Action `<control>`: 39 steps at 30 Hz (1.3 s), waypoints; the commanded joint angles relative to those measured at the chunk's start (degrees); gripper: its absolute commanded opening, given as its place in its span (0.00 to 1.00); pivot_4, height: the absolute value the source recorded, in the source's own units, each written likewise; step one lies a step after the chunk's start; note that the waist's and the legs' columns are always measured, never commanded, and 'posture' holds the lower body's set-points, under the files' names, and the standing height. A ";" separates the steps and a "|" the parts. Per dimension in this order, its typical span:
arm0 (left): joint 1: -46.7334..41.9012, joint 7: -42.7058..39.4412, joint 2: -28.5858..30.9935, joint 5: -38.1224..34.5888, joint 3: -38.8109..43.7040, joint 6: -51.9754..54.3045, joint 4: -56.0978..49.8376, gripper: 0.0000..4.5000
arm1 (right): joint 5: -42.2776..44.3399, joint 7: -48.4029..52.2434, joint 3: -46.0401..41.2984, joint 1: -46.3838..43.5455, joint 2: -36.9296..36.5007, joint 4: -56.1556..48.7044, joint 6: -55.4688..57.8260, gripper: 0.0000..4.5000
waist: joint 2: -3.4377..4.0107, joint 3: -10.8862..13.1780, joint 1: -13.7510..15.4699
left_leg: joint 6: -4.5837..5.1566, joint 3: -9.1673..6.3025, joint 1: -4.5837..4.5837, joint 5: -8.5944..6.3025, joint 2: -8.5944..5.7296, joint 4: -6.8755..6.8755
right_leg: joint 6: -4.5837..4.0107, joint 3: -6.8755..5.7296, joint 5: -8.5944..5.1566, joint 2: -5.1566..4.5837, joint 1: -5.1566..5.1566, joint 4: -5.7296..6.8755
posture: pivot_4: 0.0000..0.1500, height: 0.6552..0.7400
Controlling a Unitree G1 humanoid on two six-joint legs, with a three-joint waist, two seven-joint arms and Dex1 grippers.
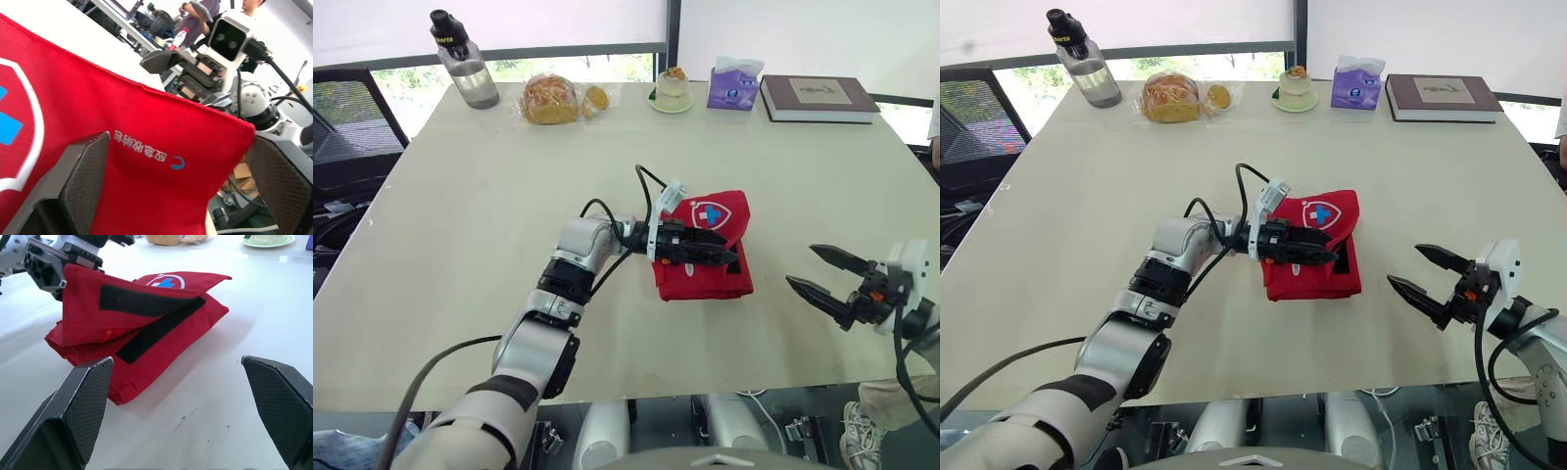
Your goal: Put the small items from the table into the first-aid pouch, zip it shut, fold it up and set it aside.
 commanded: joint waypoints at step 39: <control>0.05 18.27 -8.33 23.21 -13.38 -28.63 4.77 0.03 | 1.02 -0.98 -0.88 1.97 0.01 -1.65 -1.74 1.00 | 0.03 -0.02 0.56 | 0.00 -0.02 0.00 0.00 -0.04 0.05 | -0.05 0.05 0.04 0.02 0.03 -0.01 | 1.00 1.00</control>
